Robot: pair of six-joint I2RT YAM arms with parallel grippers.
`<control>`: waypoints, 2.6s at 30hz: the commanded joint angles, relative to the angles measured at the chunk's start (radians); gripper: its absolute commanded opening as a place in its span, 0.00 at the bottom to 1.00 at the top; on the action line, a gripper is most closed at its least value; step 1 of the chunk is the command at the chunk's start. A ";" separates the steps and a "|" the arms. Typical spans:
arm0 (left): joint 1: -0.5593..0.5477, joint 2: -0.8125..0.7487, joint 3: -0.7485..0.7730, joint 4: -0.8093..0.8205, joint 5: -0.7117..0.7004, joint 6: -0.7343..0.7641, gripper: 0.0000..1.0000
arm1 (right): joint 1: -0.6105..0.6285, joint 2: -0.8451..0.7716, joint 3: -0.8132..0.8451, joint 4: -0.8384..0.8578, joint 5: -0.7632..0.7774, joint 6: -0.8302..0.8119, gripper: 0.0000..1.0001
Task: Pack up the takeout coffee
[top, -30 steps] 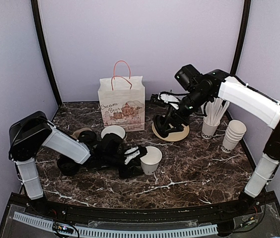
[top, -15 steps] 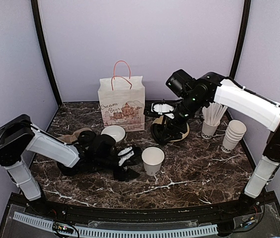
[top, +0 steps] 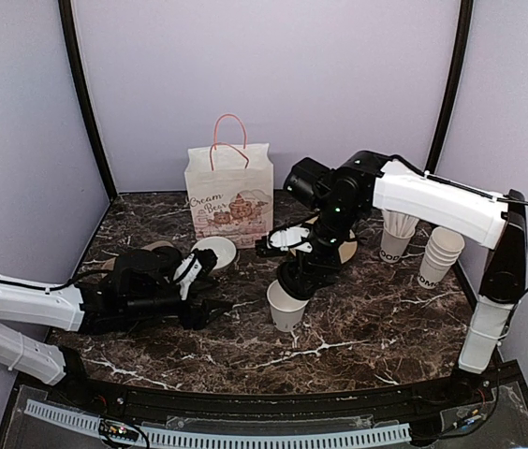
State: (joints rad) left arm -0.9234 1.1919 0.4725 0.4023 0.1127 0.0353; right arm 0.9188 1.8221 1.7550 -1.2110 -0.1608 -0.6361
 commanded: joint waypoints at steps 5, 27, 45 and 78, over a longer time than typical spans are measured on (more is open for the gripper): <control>-0.003 -0.075 -0.033 -0.039 -0.066 -0.061 0.66 | 0.020 0.051 0.064 -0.031 0.017 -0.011 0.60; -0.003 -0.079 -0.038 -0.057 -0.077 -0.059 0.66 | 0.023 0.121 0.093 -0.045 0.041 -0.005 0.62; -0.003 -0.049 -0.054 -0.018 -0.066 -0.082 0.66 | 0.036 0.103 0.112 -0.045 0.024 -0.002 0.82; 0.009 0.365 0.442 -0.239 0.134 -0.832 0.57 | -0.426 -0.119 -0.531 0.508 -0.752 0.495 0.50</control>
State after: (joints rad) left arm -0.9230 1.5768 0.9138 0.1406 0.1886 -0.7570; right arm 0.4927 1.6924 1.2484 -0.7788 -0.7483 -0.1822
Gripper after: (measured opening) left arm 0.572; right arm 0.518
